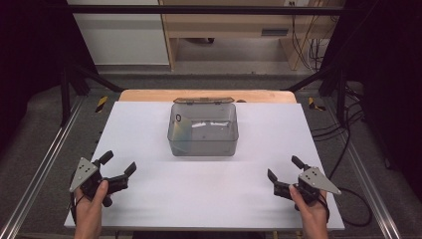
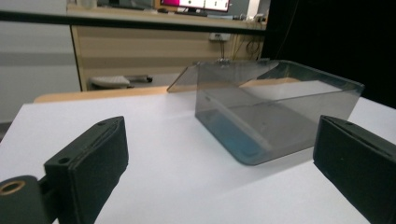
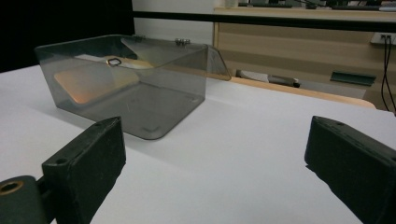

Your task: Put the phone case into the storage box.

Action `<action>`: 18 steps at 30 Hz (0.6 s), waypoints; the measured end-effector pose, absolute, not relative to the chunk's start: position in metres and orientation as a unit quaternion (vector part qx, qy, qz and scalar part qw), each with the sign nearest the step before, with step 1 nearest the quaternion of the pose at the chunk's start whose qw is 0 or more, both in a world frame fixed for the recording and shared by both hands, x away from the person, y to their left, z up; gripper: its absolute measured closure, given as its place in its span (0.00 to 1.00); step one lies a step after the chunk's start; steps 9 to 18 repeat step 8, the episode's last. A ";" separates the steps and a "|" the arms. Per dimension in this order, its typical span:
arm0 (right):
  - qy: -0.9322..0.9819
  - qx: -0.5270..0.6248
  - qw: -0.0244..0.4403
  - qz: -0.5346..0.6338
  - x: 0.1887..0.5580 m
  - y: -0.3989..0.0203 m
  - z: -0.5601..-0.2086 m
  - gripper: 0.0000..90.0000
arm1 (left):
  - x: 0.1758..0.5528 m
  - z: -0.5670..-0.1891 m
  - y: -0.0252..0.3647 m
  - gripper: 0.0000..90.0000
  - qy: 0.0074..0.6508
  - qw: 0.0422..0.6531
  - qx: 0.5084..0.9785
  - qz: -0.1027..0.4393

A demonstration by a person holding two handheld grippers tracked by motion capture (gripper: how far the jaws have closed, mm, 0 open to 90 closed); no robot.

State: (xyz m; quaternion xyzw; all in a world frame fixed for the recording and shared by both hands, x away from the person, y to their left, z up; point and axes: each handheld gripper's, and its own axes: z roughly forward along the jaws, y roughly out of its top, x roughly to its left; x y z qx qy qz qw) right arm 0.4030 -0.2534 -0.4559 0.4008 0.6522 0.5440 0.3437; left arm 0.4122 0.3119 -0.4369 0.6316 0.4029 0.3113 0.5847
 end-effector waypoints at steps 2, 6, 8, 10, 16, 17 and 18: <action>0.648 0.401 0.341 0.551 0.402 -0.253 -0.455 0.07 | 0.409 -0.434 0.314 0.04 0.403 0.590 0.623 0.318; 0.648 0.399 0.340 0.553 0.401 -0.252 -0.454 0.07 | 0.407 -0.434 0.325 0.04 0.413 0.592 0.610 0.326; 0.649 0.398 0.338 0.553 0.401 -0.251 -0.454 0.07 | 0.408 -0.435 0.329 0.04 0.420 0.592 0.607 0.323; 0.649 0.398 0.338 0.553 0.401 -0.251 -0.454 0.07 | 0.408 -0.435 0.329 0.04 0.420 0.592 0.607 0.323; 0.649 0.398 0.338 0.553 0.401 -0.251 -0.454 0.07 | 0.408 -0.435 0.329 0.04 0.420 0.592 0.607 0.323; 0.649 0.398 0.338 0.553 0.401 -0.251 -0.454 0.07 | 0.408 -0.435 0.329 0.04 0.420 0.592 0.607 0.323; 0.649 0.398 0.338 0.553 0.401 -0.251 -0.454 0.07 | 0.408 -0.435 0.329 0.04 0.420 0.592 0.607 0.323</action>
